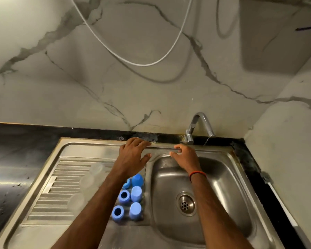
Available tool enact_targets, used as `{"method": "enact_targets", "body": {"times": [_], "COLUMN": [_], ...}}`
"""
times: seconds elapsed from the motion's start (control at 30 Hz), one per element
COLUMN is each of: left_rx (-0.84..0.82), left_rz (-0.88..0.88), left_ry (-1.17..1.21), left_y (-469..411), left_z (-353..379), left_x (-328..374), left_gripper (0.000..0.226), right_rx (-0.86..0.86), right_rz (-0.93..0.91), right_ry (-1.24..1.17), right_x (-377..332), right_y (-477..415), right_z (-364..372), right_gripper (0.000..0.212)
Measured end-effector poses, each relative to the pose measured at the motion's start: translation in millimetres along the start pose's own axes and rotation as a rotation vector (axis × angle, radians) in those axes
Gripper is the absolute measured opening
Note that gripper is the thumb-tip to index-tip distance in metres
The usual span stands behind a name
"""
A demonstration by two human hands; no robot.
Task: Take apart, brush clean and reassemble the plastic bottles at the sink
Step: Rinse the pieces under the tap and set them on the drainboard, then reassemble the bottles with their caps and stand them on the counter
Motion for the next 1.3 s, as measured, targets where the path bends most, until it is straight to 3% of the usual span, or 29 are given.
{"method": "enact_targets", "body": {"times": [0.23, 0.4, 0.53, 0.7, 0.8, 1.0, 1.2, 1.3], "left_rx": [0.007, 0.012, -0.021, -0.042, -0.040, -0.015, 0.030, 0.042], "left_rz": [-0.046, -0.079, -0.094, -0.085, -0.071, -0.060, -0.059, -0.070], "left_ry": [-0.036, -0.063, -0.067, -0.069, -0.081, -0.090, -0.071, -0.062], "left_y": [-41.1, -52.6, -55.9, -59.1, -61.7, -49.6, -27.7, -9.5], "left_z": [24.7, 43.6, 54.9, 58.9, 54.5, 32.0, 8.2, -0.8], "left_x": [3.8, -1.2, -0.2, 1.6, 2.5, 0.5, -6.8, -12.9], "left_gripper": [0.050, 0.050, 0.049, 0.049, 0.049, 0.049, 0.045, 0.039], "right_rx": [-0.281, -0.349, -0.275, -0.144, -0.039, -0.048, -0.264, -0.341], "right_rz": [0.025, 0.030, 0.102, 0.033, 0.056, 0.102, -0.118, -0.201], "right_ry": [0.051, 0.091, 0.069, 0.027, -0.003, -0.117, -0.120, -0.086], "right_x": [39.8, 59.7, 71.2, 71.3, 67.8, 47.6, -18.3, -58.3], "right_y": [-60.9, -78.9, -79.9, -79.0, -87.7, -76.3, -28.0, 1.0], "right_z": [43.7, 61.5, 57.4, 39.7, 21.0, 21.4, 28.2, 32.9], "right_gripper": [0.078, 0.092, 0.097, 0.106, 0.104, 0.096, 0.055, 0.053]}}
Point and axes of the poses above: each hand's wrist, its own y-axis away from the middle knuckle, its own z-axis out of the palm, x = y × z, the point moved 6 cm from there along -y, towards the middle knuckle, and after that the axes turned 9 degrees about -z, right-handed, at the moved point
